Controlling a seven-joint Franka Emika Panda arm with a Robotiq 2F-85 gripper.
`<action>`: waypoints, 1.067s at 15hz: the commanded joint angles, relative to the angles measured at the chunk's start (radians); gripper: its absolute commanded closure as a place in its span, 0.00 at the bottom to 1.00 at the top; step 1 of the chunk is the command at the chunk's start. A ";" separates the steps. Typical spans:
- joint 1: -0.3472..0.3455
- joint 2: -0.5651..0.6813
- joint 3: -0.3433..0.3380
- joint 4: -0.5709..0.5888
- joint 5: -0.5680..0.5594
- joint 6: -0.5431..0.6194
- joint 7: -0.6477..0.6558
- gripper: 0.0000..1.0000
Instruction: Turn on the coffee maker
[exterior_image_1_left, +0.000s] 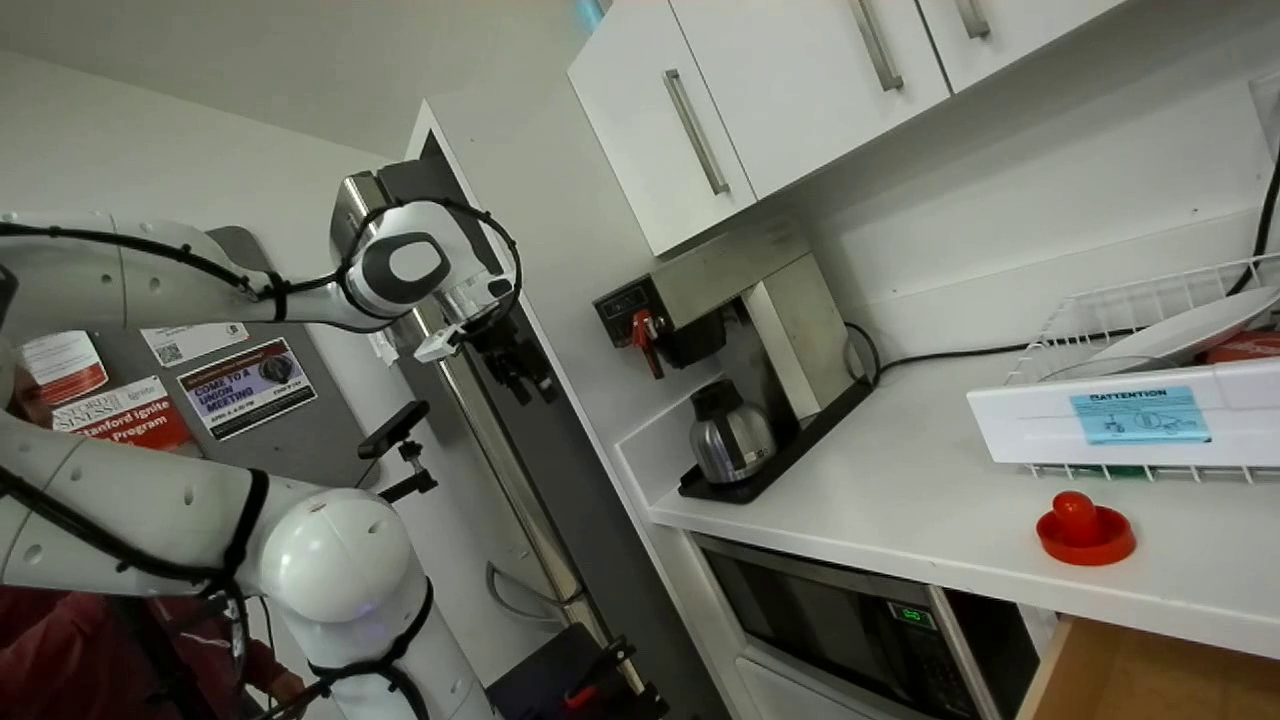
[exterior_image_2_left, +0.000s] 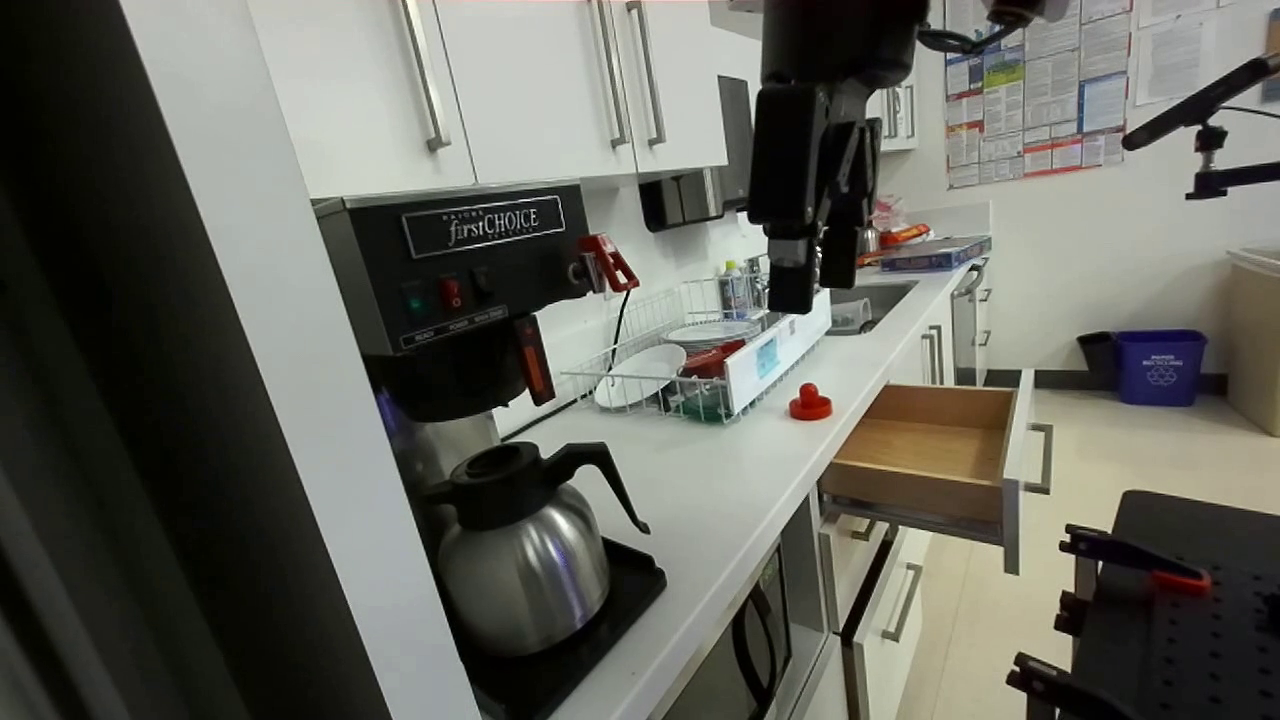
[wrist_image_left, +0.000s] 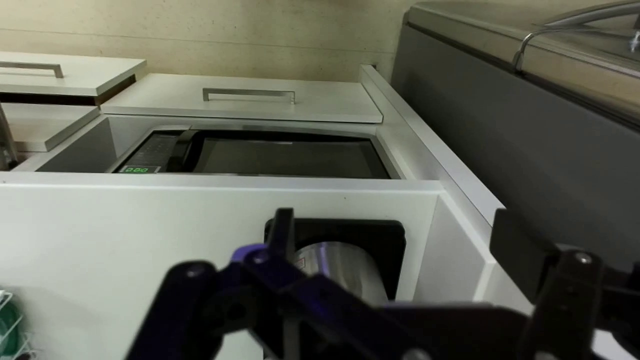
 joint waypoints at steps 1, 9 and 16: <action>-0.025 0.027 0.058 0.017 -0.012 0.063 0.116 0.00; -0.097 0.126 0.132 0.070 -0.068 0.326 0.295 0.66; -0.152 0.250 0.189 0.151 -0.188 0.450 0.369 1.00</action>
